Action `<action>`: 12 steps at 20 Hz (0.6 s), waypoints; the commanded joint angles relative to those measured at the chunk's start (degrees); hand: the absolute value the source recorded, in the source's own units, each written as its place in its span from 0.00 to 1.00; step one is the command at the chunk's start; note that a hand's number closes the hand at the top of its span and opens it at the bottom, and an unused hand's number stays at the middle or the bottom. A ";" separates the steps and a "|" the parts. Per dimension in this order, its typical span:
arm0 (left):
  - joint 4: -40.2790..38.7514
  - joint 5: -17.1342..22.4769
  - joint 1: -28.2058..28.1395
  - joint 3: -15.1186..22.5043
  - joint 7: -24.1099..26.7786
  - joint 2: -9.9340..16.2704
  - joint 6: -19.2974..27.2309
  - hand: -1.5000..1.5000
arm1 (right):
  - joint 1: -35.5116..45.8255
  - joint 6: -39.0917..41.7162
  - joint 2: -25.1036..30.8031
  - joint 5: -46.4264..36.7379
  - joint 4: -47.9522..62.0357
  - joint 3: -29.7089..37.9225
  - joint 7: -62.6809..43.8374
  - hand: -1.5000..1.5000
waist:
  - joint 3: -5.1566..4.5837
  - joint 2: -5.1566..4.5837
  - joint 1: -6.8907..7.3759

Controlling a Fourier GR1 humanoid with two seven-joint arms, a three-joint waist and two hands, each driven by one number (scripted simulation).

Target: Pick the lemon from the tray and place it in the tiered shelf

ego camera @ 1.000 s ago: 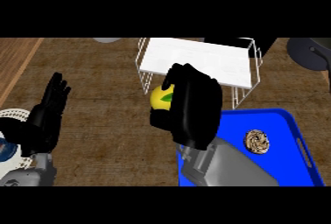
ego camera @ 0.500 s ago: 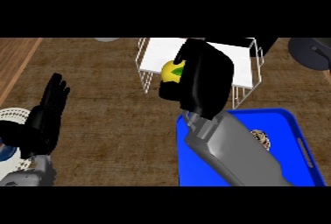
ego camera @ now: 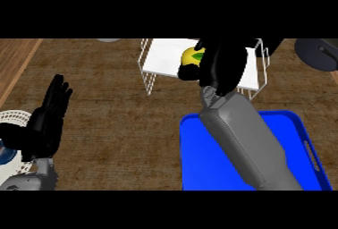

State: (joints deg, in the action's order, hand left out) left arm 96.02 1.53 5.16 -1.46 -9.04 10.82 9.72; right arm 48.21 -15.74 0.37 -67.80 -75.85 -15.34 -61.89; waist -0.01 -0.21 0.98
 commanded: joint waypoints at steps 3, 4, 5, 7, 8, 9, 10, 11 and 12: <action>1.37 1.34 -0.98 -1.27 -0.69 1.07 -2.05 0.50 | 2.64 -10.46 -0.35 1.02 9.43 4.99 0.83 1.00 | 0.00 0.04 0.06; -0.09 1.46 0.13 -2.06 0.44 0.87 -1.68 0.50 | 1.36 -14.19 -0.27 0.30 11.62 7.18 5.53 1.00 | 0.00 -0.07 -0.06; -3.41 -1.58 1.25 0.11 2.30 -1.76 0.77 0.50 | 3.84 -14.03 -0.35 1.36 12.89 5.11 2.24 1.00 | -0.01 -0.06 -0.13; 2.15 -0.85 -0.06 -0.04 -2.12 -0.91 0.43 0.50 | 3.49 -13.91 -0.35 1.23 15.63 8.49 6.27 1.00 | 0.02 0.08 -0.18; 1.10 -0.43 -1.52 -0.26 0.11 -0.77 -0.65 0.50 | 6.12 -17.17 -0.35 2.60 22.56 6.47 5.22 1.00 | 0.00 -0.11 0.55; 0.38 -1.01 0.44 -0.15 -0.98 -1.17 0.05 0.50 | 5.35 -15.95 -0.35 3.03 22.52 6.58 6.41 1.00 | 0.01 -0.01 0.03; 3.01 -0.63 -1.60 -0.34 -1.81 -0.67 -0.12 0.50 | 5.46 -20.54 -0.36 1.88 24.96 9.94 7.45 1.00 | 0.02 -0.12 0.50; 0.30 -1.01 0.51 -0.24 -0.19 -0.87 -0.12 0.50 | 6.73 -23.31 -0.36 3.59 22.91 12.34 7.32 1.00 | 0.03 -0.34 0.54; -0.03 -0.45 0.06 -0.49 -0.19 -0.36 -1.09 0.50 | 6.45 -24.89 -0.36 3.75 21.52 11.55 5.49 1.00 | 0.02 -0.20 0.43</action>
State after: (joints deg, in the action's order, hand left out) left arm 96.53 1.02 4.98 -1.92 -9.39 10.27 9.27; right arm 53.28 -31.82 0.17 -65.35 -56.70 -6.41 -54.50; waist 0.01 -0.35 1.25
